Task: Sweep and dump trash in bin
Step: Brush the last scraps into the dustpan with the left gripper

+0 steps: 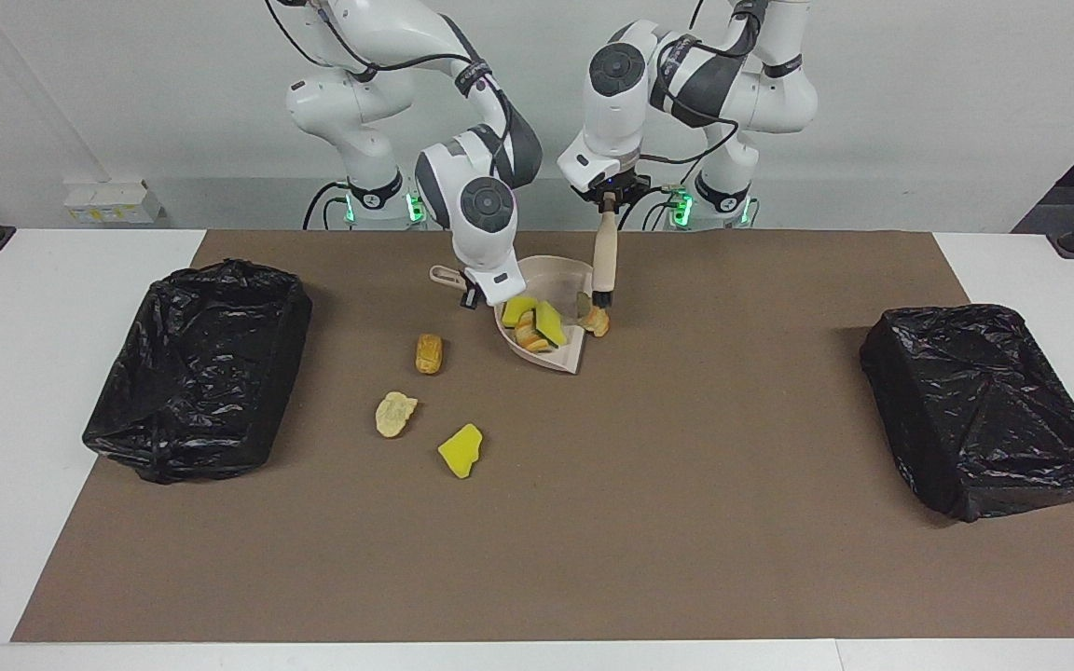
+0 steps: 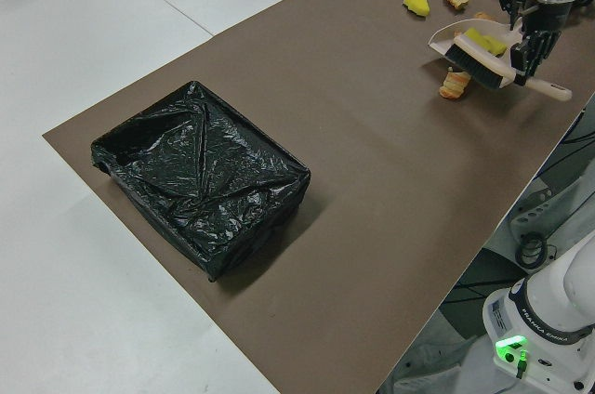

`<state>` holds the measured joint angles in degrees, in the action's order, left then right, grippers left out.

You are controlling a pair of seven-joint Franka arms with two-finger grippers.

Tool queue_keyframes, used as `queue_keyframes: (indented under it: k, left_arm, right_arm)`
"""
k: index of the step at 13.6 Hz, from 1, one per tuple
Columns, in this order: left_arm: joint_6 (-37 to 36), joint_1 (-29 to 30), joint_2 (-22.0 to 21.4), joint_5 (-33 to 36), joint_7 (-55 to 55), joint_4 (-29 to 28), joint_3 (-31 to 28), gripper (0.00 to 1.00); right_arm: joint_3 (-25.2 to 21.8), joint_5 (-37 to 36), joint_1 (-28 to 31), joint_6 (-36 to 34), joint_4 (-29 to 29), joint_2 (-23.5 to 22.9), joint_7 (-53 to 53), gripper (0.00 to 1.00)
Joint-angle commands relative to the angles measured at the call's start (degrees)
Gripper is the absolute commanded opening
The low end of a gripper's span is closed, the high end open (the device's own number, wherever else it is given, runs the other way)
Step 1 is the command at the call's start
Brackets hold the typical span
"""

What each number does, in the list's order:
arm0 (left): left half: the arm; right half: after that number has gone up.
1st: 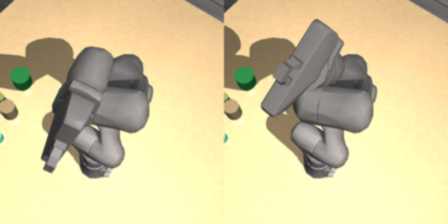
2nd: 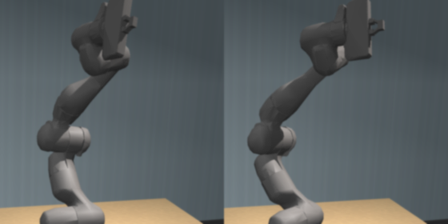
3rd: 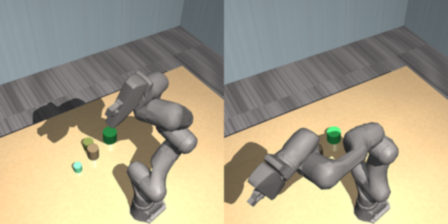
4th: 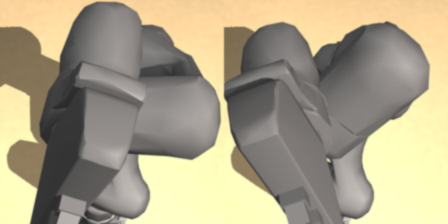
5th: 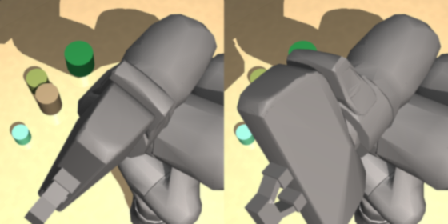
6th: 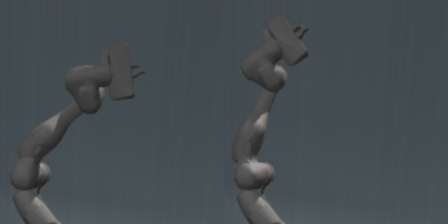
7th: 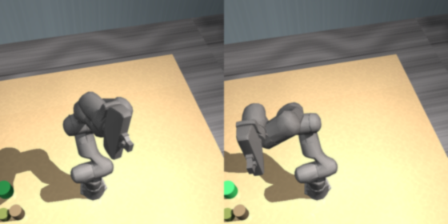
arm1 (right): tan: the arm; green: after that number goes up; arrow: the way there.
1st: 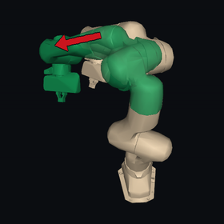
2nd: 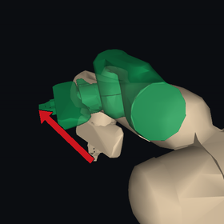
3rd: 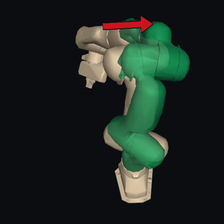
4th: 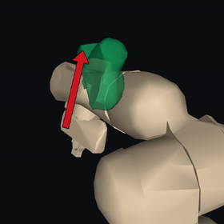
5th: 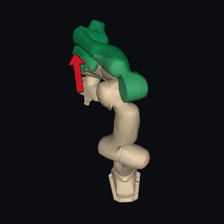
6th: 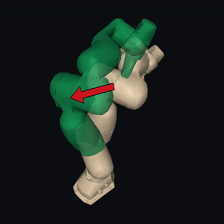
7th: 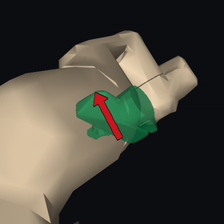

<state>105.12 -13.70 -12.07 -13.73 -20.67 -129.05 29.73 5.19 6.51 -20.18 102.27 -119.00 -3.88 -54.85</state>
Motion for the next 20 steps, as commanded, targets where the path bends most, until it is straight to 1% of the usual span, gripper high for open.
queue_keyframes:
  k: [1,2,5,8,11,13,15,17,18,20]
  left_arm:
    - [3.2,2.9,1.6,-1.0,7.0,-1.4,-0.2,0.0]
    - [4.5,3.7,2.2,-1.0,8.7,-1.9,-0.2,0.0]
    - [8.7,4.3,5.4,-1.0,11.8,-2.5,-0.2,0.0]
    - [9.1,5.0,5.5,-0.9,12.3,-2.5,-0.3,0.0]
    - [9.1,5.3,5.6,-0.4,12.0,-2.5,-0.5,0.0]
    - [9.1,5.6,5.6,-0.4,11.7,-2.5,-0.4,0.0]
    - [8.9,5.7,5.5,-0.3,11.6,-2.6,-0.4,0.0]
    - [9.1,5.8,5.3,-0.3,11.6,-3.8,-0.4,0.0]
    - [9.5,5.7,5.9,-0.3,11.4,-4.2,-0.3,0.0]
    - [11.1,5.2,6.1,-0.3,11.6,-5.4,-0.1,0.0]
  right_arm:
    - [0.3,0.4,-0.3,-0.7,-0.4,1.2,-2.2,0.0]
    - [0.3,-1.9,-0.4,-0.7,-0.4,1.3,-2.5,0.0]
    - [0.3,-2.4,0.6,0.7,-0.5,1.1,-6.4,0.0]
    - [0.3,-3.7,0.2,2.1,-1.1,1.3,-6.9,0.0]
    - [0.3,-11.3,0.0,1.5,-2.6,2.4,-7.2,0.0]
    - [0.3,-12.0,0.1,2.1,-4.6,3.4,-6.9,0.0]
    - [0.3,-12.0,-0.6,4.9,-8.3,5.8,-6.2,0.0]
    - [0.3,-12.0,-1.4,5.0,-9.4,5.9,-5.9,0.0]
    - [0.3,-12.3,-2.7,5.0,-9.5,5.7,-6.0,0.0]
    - [0.3,-13.4,-2.8,5.1,-9.8,5.5,-4.7,0.0]
